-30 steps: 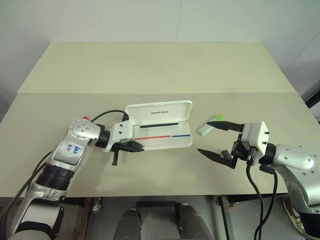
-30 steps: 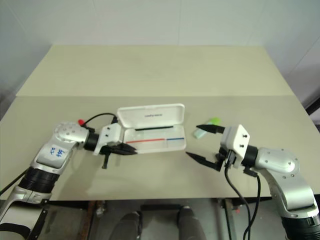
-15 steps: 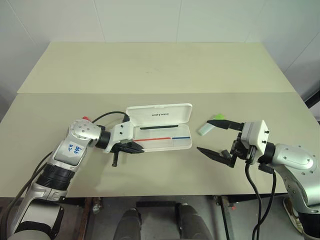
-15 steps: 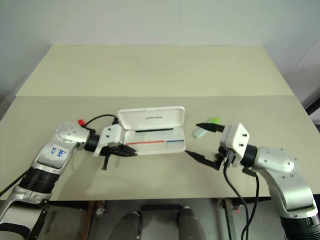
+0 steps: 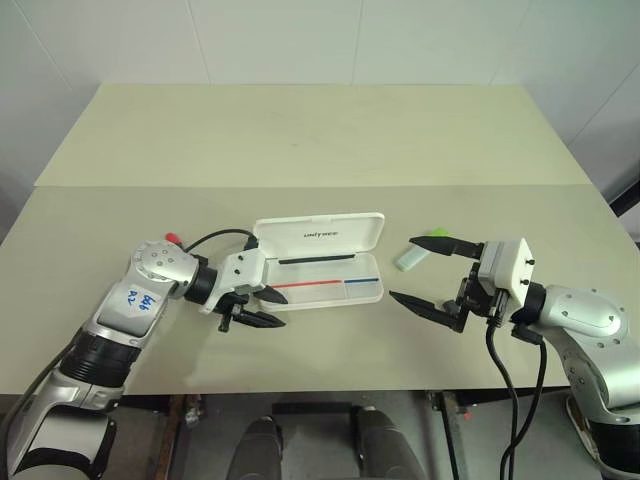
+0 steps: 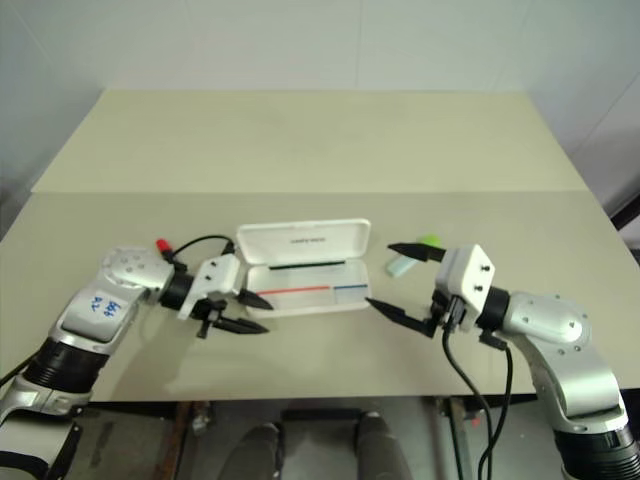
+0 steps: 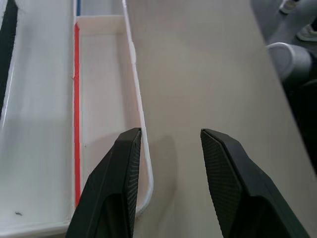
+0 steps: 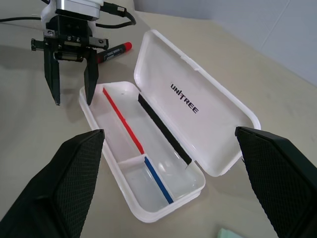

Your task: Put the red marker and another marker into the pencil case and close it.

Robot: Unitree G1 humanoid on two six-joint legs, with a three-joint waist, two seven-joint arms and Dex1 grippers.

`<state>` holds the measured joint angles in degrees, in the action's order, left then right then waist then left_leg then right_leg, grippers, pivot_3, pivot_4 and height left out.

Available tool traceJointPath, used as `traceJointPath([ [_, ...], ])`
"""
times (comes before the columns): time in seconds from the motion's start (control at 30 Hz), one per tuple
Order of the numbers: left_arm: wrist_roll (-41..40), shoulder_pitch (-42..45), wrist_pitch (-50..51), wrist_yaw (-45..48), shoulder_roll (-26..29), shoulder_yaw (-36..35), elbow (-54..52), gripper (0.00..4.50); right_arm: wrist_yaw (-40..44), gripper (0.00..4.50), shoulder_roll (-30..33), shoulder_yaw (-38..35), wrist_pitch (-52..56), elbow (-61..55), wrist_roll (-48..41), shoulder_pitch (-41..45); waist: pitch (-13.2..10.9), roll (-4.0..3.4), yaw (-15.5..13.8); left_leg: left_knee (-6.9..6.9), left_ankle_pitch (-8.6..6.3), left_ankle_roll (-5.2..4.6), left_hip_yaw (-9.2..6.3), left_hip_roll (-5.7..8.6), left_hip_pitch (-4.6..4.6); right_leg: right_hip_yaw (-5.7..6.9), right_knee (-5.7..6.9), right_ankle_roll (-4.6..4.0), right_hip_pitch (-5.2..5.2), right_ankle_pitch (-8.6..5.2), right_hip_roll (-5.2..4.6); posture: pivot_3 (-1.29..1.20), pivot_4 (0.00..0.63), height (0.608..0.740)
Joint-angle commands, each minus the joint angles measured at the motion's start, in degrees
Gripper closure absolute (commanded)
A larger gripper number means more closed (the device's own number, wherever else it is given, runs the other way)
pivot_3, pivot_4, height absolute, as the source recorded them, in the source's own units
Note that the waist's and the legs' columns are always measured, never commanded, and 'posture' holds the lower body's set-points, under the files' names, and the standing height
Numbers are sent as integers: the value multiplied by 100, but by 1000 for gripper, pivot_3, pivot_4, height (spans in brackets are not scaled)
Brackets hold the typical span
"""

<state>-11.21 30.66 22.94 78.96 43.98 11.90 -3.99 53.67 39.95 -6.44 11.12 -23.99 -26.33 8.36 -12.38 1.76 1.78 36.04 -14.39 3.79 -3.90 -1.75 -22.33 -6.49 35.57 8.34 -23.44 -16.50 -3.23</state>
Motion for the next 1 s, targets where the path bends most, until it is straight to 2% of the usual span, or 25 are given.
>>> traceJointPath([
  [0.03,-404,-8,64,229,162,-229,-303,2449,-26,0,-71,33,-148,-24,19,101,0,0,-1,0,0,0,0,0,0,0,0,0,0,0,0,0,150,740],
  [0.13,-597,-2,144,290,246,-298,-352,2449,-19,0,-104,64,-165,12,51,133,0,0,2,1,0,0,0,0,1,0,0,-9,0,-5,0,0,150,740],
  [0.2,-660,-18,114,307,293,-328,-358,2097,-15,0,-121,89,-184,47,61,157,0,0,2,1,0,0,0,0,1,0,0,-9,0,-5,0,0,150,740],
  [0.27,-755,-90,44,407,375,-392,-394,1559,2,0,-138,118,-205,101,68,208,0,0,9,2,0,0,0,0,1,0,0,-9,0,-5,0,0,150,740],
  [0.4,-1098,-156,193,463,430,-572,-529,173,41,0,-142,132,-221,173,70,278,0,0,6,-1,0,0,0,-1,1,0,1,-9,-1,-5,0,0,150,740],
  [0.43,-1171,-174,227,471,454,-610,-565,27,49,0,-142,135,-222,181,69,286,0,0,5,-1,0,0,0,-1,1,0,1,-8,-1,-5,0,0,150,740],
  [0.6,-1629,-375,507,369,587,-984,-841,27,114,0,-146,171,-217,228,57,336,0,0,5,0,0,0,0,-1,0,0,0,-9,0,-5,0,0,150,740],
  [0.77,-2317,-704,995,95,663,-1655,-1249,27,244,0,-127,210,-223,355,33,487,0,0,36,0,0,0,0,-1,1,0,1,-9,0,-5,0,0,150,740],
  [1.0,-3886,-1776,2483,-656,956,-3068,-2150,27,476,0,-117,280,-222,566,1,677,-1,0,86,-4,-1,-1,-1,-4,4,0,3,-8,-1,-6,0,0,150,740],
])
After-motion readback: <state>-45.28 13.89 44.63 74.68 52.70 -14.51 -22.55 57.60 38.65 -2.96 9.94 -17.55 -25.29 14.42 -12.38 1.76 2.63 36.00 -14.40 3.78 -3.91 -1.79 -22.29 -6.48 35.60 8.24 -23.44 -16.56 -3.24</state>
